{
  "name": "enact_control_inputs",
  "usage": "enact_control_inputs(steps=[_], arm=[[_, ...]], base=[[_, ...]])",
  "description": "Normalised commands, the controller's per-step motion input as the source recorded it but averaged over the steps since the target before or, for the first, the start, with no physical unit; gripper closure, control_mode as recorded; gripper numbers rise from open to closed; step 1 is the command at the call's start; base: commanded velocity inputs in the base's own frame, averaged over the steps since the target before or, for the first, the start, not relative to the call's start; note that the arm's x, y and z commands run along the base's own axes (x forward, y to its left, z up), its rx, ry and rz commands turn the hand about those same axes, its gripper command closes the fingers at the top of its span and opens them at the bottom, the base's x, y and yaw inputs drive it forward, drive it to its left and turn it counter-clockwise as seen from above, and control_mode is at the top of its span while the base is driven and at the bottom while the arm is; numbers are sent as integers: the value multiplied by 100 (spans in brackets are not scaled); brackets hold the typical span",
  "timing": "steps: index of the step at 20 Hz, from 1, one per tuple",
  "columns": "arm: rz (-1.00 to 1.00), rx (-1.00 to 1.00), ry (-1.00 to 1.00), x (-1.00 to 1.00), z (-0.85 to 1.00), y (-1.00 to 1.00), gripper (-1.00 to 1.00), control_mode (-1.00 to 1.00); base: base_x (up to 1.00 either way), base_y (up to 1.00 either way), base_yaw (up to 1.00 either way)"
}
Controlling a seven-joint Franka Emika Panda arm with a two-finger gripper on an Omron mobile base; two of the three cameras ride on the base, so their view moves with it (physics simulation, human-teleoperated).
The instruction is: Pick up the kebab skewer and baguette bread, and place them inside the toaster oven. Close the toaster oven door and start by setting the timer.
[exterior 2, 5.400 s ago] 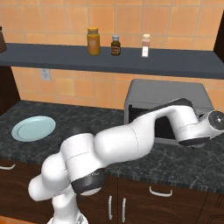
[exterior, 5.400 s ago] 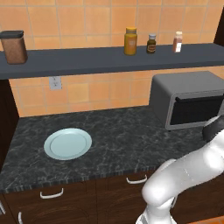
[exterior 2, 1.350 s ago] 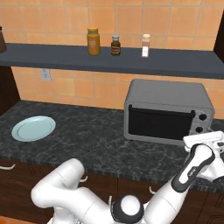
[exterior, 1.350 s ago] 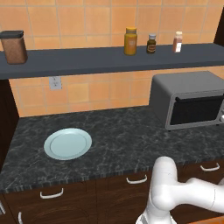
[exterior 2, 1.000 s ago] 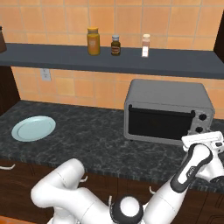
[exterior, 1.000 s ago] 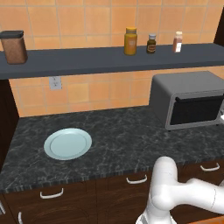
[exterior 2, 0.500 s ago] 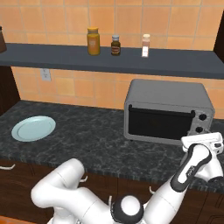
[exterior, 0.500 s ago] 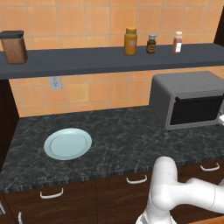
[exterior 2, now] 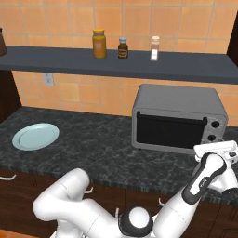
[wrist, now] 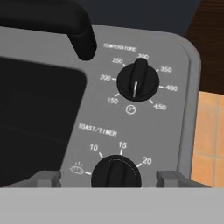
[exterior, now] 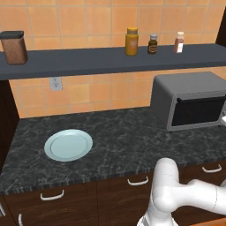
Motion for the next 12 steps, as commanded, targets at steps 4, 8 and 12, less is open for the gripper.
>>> enact_control_inputs(steps=[4,8,12], arm=[[0,0,-3,1,0,18,100,-100],[-1,0,-2,0,6,15,100,-100],[0,0,0,0,26,2,100,-100]], base=[[0,0,0],[0,0,0],[0,0,0]])
